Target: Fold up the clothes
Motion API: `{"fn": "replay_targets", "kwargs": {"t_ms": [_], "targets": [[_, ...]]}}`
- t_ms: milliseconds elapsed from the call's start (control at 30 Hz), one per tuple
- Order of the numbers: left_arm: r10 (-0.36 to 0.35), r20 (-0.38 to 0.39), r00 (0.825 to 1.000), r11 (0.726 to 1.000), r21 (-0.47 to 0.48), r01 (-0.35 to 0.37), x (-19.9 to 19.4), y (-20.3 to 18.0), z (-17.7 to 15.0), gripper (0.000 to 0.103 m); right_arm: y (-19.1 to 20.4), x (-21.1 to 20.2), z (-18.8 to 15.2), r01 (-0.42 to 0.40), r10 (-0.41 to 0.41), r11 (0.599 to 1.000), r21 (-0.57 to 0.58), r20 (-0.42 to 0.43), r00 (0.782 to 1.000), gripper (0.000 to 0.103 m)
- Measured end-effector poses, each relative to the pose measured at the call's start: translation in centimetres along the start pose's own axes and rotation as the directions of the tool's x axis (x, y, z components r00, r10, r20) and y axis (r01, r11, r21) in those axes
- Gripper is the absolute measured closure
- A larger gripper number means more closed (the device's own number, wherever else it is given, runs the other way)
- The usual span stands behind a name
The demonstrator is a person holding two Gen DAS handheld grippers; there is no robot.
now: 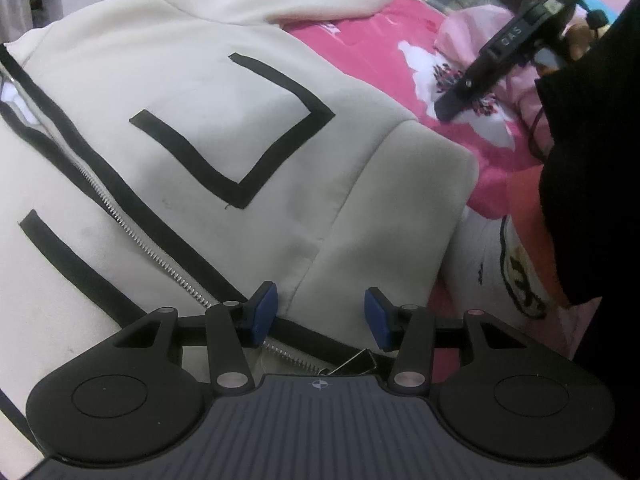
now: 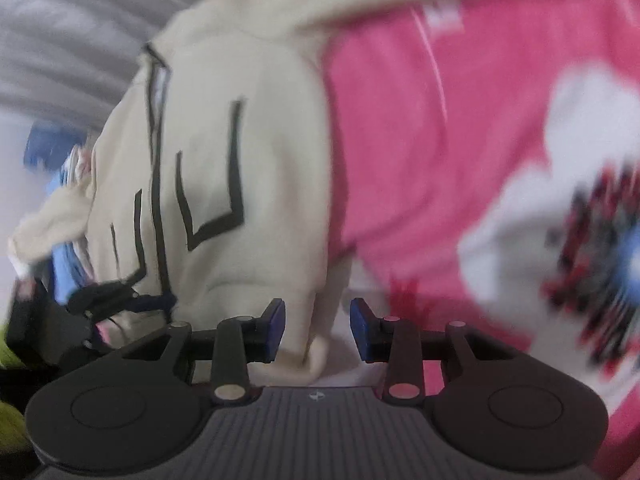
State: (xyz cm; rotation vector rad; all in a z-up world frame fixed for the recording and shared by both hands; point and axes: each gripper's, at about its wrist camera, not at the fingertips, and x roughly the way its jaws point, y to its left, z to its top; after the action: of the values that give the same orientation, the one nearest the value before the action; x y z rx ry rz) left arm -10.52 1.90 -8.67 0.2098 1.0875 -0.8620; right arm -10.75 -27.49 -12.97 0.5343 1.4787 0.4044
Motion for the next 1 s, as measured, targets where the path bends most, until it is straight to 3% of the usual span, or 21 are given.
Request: {"fn": "replay_targets", "kwargs": {"t_ms": [100,233,267,300,333,400,500,600,700,833,900,933,1000], "targets": [[0.004,-0.003,1.0,1.0,0.002,-0.004,0.2,0.1,0.0,0.055,-1.0,1.0,-0.4,-0.064,0.071,0.993,0.1,-0.061,0.996,0.062],[0.003,0.0,1.0,1.0,-0.003,-0.003,0.5,-0.1,0.1,0.055,-0.6,0.5,-1.1,-0.01,0.014,0.998,0.06,-0.064,0.998,0.058],[0.0,0.001,1.0,1.0,-0.009,0.0,0.5,-0.1,0.1,0.055,-0.2,0.1,-1.4,0.014,-0.013,1.0,0.016,-0.05,0.999,0.058],[-0.002,0.003,1.0,1.0,-0.014,0.003,0.5,0.0,0.2,0.055,0.6,-0.6,-1.8,0.063,-0.064,0.993,-0.1,-0.014,0.998,0.058],[-0.005,0.005,1.0,1.0,-0.02,0.005,0.6,0.0,0.2,0.055,1.5,-1.1,-2.3,0.121,-0.121,0.967,-0.225,0.015,0.993,0.058],[-0.008,0.008,1.0,1.0,-0.026,0.008,0.6,0.0,0.2,0.055,3.2,-1.2,-3.6,0.198,-0.2,0.876,-0.44,0.042,0.979,0.056],[-0.008,0.011,1.0,1.0,-0.029,0.009,0.5,0.1,0.0,0.055,4.5,-0.1,-5.5,0.191,-0.212,0.793,-0.579,0.032,0.977,0.063],[-0.004,0.01,1.0,1.0,-0.027,0.004,0.6,-0.1,0.0,0.055,5.7,1.1,-7.2,0.184,-0.228,0.694,-0.696,0.03,0.973,0.064],[0.001,0.011,1.0,1.0,-0.025,-0.001,0.7,-0.3,0.0,0.055,6.5,2.4,-8.0,0.223,-0.253,0.625,-0.748,0.076,0.964,0.064],[0.004,0.012,1.0,1.0,-0.023,-0.003,0.7,-0.3,0.0,0.055,7.0,1.8,-8.1,0.281,-0.226,0.588,-0.759,0.179,0.958,0.064],[0.002,0.013,1.0,1.0,-0.025,-0.002,0.7,-0.2,0.0,0.055,7.3,1.4,-8.2,0.268,-0.193,0.585,-0.765,0.189,0.963,0.079],[0.002,0.013,1.0,1.0,-0.026,-0.001,0.8,-0.2,-0.1,0.055,7.3,1.3,-8.1,0.24,-0.172,0.598,-0.765,0.169,0.97,0.092],[0.0,0.013,1.0,1.0,-0.027,0.0,0.8,-0.1,0.0,0.055,7.1,0.9,-7.7,0.195,-0.137,0.636,-0.746,0.14,0.981,0.099]]}}
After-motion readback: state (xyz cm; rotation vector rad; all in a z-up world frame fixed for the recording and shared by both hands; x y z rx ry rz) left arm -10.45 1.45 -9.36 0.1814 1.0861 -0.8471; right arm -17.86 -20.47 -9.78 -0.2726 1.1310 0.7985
